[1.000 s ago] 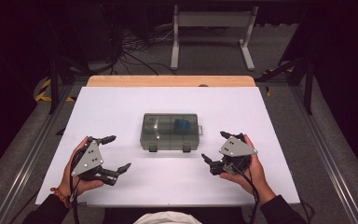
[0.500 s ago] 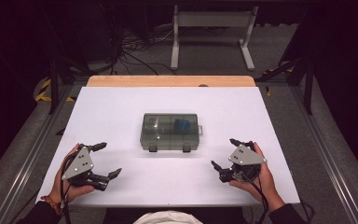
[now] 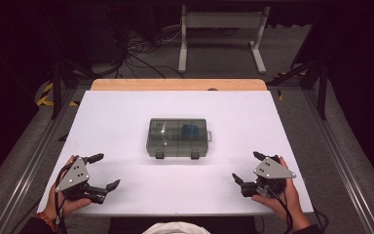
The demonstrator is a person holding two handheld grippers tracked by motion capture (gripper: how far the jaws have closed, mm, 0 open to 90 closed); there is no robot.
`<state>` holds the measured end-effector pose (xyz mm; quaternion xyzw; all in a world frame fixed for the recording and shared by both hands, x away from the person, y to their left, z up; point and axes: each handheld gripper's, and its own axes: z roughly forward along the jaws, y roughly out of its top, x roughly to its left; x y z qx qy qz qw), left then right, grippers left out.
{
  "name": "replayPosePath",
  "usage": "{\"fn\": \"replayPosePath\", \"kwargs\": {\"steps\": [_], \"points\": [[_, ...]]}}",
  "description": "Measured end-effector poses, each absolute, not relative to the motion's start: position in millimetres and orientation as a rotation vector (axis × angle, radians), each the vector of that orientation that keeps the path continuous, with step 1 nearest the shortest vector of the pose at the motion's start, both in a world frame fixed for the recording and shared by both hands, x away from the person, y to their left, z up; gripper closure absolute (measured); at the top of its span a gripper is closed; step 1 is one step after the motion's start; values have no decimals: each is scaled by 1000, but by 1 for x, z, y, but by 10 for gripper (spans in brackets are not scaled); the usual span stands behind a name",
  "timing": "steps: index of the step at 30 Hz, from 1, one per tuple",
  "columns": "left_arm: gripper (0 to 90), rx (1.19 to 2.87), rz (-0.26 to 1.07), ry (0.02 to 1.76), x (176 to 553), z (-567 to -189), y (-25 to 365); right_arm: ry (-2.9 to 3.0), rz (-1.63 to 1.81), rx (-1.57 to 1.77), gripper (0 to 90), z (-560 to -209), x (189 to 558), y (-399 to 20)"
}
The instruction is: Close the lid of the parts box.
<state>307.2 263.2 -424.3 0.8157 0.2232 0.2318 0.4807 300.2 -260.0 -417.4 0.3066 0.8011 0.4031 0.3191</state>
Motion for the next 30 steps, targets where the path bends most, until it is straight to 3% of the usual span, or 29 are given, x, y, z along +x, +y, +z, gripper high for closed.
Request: {"fn": "replayPosePath", "kwargs": {"steps": [30], "points": [[44,2019,536,488,314,-426,250,2105,1056,811,58,-424,298,-252]]}}
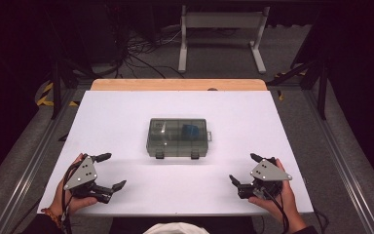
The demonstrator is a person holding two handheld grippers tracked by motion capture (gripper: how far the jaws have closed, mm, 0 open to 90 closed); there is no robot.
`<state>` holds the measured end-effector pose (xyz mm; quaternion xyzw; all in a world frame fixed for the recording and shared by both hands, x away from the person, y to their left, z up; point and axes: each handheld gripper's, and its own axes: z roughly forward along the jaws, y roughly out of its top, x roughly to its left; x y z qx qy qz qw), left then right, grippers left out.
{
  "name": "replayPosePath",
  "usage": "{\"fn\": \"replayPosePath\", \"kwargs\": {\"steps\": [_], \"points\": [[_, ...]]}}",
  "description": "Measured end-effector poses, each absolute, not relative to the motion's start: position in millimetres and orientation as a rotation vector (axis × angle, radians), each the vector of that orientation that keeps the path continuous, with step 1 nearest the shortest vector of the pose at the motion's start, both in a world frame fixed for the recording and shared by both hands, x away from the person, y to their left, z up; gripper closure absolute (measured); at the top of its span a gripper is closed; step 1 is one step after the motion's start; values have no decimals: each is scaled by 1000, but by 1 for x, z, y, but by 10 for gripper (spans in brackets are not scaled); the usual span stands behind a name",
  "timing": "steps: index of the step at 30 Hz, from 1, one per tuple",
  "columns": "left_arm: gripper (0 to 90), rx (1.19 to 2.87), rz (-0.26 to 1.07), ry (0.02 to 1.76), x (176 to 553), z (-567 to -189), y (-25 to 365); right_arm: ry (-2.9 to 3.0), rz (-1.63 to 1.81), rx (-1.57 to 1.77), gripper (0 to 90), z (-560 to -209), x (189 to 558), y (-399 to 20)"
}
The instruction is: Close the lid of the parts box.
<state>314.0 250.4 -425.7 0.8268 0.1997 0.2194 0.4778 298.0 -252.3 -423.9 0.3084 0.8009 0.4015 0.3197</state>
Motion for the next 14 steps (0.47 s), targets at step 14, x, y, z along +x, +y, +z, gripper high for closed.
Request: {"fn": "replayPosePath", "kwargs": {"steps": [14], "points": [[44,2020,528,493,319,-427,251,2118,1035,796,59,-425,302,-247]]}}
